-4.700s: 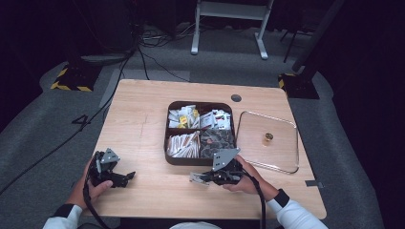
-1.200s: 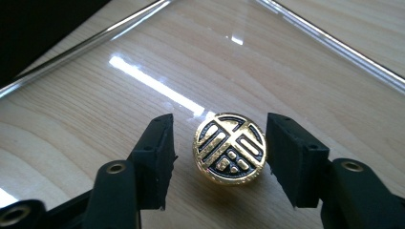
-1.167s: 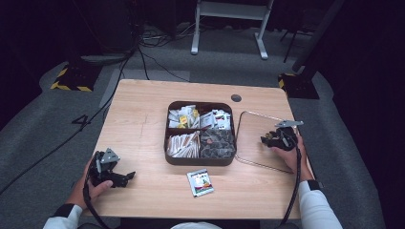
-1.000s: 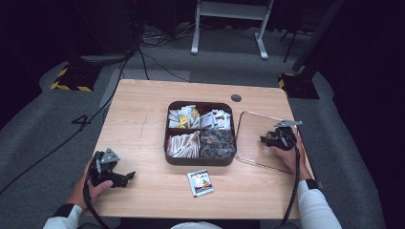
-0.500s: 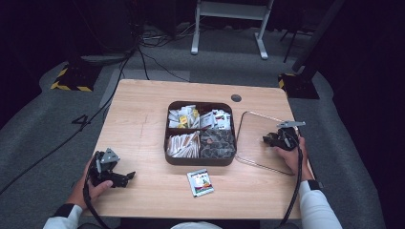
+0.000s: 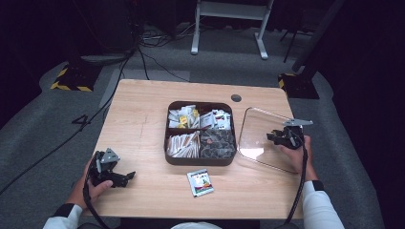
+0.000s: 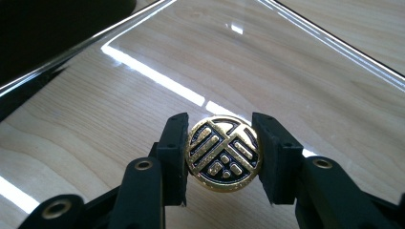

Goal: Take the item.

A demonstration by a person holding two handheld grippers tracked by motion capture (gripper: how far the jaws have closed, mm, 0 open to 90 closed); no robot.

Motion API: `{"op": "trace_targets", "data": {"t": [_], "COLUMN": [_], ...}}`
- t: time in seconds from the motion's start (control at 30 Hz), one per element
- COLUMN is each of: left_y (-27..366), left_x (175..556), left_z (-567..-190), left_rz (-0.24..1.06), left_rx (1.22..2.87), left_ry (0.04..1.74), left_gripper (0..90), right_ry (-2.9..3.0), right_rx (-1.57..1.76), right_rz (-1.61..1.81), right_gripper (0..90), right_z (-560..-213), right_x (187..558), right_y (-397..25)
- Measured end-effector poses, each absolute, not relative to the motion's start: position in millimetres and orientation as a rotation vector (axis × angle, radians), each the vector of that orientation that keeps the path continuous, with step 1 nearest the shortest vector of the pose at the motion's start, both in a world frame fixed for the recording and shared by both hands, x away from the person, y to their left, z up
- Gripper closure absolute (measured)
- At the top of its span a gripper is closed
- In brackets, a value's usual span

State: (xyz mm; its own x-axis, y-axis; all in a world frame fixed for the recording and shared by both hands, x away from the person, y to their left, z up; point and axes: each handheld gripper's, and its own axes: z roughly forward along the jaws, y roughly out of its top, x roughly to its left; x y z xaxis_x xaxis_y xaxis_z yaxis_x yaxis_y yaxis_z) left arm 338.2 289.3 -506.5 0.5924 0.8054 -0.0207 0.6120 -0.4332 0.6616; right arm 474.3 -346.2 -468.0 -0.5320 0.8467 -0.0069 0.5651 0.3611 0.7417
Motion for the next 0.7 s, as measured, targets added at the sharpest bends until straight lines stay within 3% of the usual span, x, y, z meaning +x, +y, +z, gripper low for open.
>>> {"op": "trace_targets", "data": {"t": [0.7], "left_y": [289.0], "left_x": [338.5], "left_z": [-506.6], "left_rz": [0.395], "left_rx": [2.187], "left_ry": [1.118], "left_gripper": [0.0], "right_ry": [2.175], "right_rx": [1.163], "right_rz": [1.058], "right_gripper": [59.6], "right_z": [-421.8], "right_x": [468.2], "right_y": [-339.8]}}
